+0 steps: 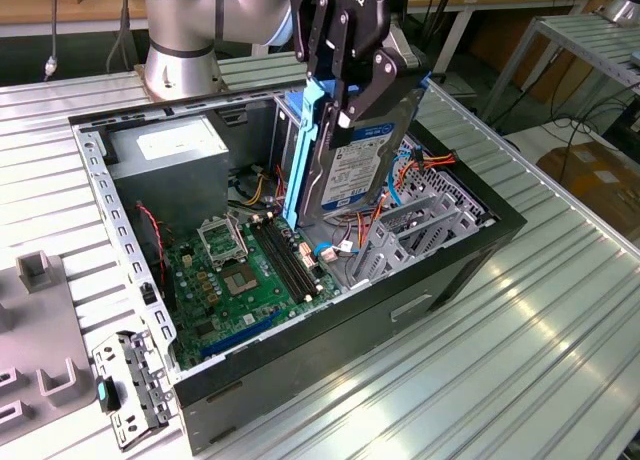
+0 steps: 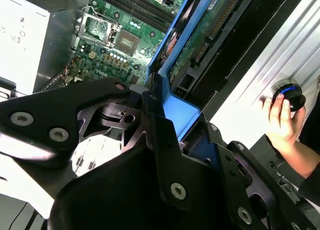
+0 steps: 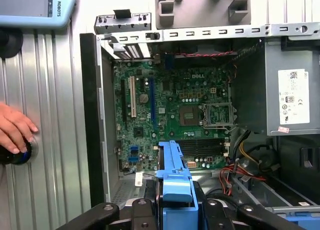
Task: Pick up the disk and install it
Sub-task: 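Insert the disk into the insertion slot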
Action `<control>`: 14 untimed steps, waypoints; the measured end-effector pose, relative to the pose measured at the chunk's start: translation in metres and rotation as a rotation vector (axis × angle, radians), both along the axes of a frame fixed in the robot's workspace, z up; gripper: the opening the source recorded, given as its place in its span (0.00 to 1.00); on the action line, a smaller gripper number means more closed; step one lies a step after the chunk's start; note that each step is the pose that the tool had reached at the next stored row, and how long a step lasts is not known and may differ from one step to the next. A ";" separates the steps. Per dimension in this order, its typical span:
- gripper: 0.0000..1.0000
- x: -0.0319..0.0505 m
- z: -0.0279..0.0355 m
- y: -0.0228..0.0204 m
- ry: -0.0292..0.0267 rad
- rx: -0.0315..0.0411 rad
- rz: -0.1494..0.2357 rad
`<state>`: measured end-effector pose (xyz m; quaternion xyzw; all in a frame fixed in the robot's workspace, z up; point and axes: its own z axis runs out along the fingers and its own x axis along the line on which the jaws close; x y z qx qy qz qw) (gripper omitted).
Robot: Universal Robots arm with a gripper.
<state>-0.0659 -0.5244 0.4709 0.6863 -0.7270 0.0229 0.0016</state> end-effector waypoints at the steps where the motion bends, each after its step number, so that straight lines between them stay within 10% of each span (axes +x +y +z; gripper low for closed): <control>1: 0.37 0.0000 0.0000 -0.0005 0.0000 0.0000 0.000; 14: 0.37 0.0001 0.0000 -0.0031 -0.0001 0.0000 0.000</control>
